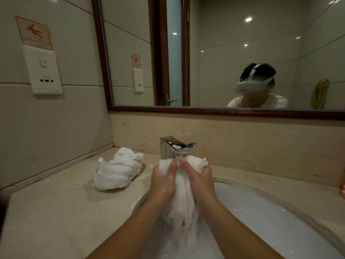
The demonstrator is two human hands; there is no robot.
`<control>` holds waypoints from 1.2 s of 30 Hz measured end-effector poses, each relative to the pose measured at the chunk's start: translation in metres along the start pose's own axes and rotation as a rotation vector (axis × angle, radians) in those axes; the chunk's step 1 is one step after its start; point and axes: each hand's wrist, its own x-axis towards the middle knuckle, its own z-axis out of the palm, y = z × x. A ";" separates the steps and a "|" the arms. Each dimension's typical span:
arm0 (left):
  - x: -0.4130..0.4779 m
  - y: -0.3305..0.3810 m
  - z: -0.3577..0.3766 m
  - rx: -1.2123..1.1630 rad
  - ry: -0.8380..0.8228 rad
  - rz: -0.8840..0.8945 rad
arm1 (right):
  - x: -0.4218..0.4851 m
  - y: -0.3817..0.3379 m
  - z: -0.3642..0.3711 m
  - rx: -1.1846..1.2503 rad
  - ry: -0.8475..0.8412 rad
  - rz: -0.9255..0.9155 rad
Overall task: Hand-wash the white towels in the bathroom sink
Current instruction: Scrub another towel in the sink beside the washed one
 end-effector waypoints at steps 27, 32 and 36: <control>0.009 0.001 -0.017 -0.191 0.010 0.012 | 0.010 0.001 -0.003 -0.010 0.045 -0.047; 0.004 0.005 -0.013 -0.135 0.003 0.079 | 0.011 0.006 -0.001 -0.006 -0.107 0.023; 0.004 0.004 -0.012 -0.118 -0.001 0.045 | 0.009 0.002 -0.005 -0.160 -0.136 -0.081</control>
